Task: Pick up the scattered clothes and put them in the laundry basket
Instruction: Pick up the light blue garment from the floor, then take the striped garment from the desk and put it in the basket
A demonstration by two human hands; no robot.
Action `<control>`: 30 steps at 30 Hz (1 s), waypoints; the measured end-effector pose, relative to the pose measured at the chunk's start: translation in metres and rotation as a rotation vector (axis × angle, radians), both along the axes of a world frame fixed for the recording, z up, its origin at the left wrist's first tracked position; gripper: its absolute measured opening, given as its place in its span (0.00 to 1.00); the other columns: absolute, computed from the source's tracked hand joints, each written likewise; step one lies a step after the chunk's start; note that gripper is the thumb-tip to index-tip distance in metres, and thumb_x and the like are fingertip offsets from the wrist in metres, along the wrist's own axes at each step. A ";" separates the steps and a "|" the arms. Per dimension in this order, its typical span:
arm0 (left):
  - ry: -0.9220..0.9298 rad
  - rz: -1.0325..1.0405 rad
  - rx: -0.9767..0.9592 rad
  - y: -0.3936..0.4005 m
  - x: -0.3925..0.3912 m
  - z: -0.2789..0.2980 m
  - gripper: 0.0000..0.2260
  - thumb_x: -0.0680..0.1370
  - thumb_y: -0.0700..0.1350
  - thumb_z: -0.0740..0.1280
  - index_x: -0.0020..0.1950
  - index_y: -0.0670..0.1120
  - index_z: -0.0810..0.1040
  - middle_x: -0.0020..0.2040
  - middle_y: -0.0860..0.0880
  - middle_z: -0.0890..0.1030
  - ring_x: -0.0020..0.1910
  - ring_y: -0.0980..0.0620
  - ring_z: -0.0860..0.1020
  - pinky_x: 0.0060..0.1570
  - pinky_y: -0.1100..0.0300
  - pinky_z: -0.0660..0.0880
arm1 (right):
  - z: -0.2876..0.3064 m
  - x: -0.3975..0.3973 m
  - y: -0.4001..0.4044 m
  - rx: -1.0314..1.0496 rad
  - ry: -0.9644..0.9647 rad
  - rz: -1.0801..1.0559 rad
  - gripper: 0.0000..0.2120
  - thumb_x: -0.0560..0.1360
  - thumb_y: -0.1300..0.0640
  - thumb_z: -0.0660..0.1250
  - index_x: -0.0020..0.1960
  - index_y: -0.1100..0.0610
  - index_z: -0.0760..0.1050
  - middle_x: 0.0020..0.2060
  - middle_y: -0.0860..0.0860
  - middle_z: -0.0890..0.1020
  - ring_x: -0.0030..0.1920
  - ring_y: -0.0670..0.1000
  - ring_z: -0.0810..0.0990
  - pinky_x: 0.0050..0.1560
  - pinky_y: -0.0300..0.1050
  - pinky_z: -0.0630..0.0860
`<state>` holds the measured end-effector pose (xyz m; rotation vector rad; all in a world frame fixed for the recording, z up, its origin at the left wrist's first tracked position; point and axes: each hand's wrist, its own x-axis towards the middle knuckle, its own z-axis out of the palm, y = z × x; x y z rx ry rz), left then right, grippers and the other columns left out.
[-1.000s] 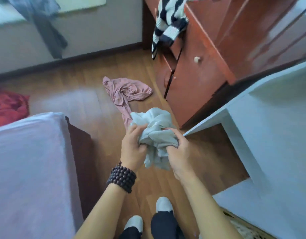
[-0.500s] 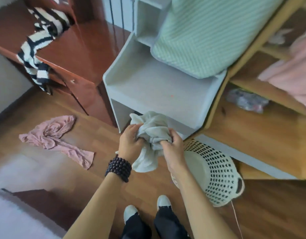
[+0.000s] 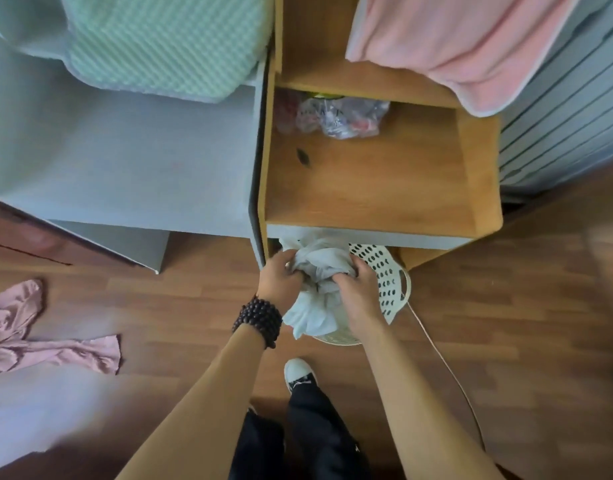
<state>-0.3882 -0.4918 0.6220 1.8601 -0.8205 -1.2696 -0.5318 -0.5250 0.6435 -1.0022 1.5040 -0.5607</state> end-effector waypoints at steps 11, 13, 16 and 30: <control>0.052 -0.187 0.189 -0.061 -0.071 -0.059 0.28 0.76 0.38 0.66 0.74 0.56 0.67 0.72 0.47 0.70 0.54 0.57 0.75 0.58 0.45 0.79 | -0.041 -0.089 -0.062 0.057 0.064 -0.044 0.33 0.68 0.57 0.65 0.71 0.39 0.71 0.65 0.38 0.79 0.66 0.48 0.78 0.66 0.51 0.75; 0.064 -0.168 0.192 -0.064 -0.072 -0.058 0.27 0.76 0.38 0.66 0.72 0.56 0.69 0.73 0.48 0.70 0.60 0.55 0.74 0.60 0.43 0.78 | -0.043 -0.093 -0.064 0.063 0.057 -0.007 0.33 0.68 0.57 0.64 0.73 0.43 0.72 0.69 0.42 0.78 0.68 0.49 0.77 0.69 0.56 0.76; 0.070 -0.126 0.163 -0.067 -0.068 -0.045 0.25 0.76 0.36 0.65 0.71 0.55 0.71 0.70 0.50 0.72 0.71 0.48 0.70 0.65 0.41 0.74 | -0.031 -0.085 -0.066 0.076 0.049 0.060 0.33 0.70 0.56 0.65 0.75 0.47 0.71 0.74 0.44 0.75 0.71 0.48 0.75 0.73 0.56 0.74; -0.338 0.233 -0.205 0.003 0.121 0.160 0.22 0.77 0.38 0.67 0.70 0.50 0.74 0.66 0.51 0.78 0.67 0.54 0.75 0.67 0.55 0.72 | 0.142 0.118 -0.065 -0.305 -0.205 0.576 0.22 0.78 0.63 0.67 0.69 0.48 0.77 0.66 0.42 0.80 0.67 0.44 0.78 0.67 0.46 0.77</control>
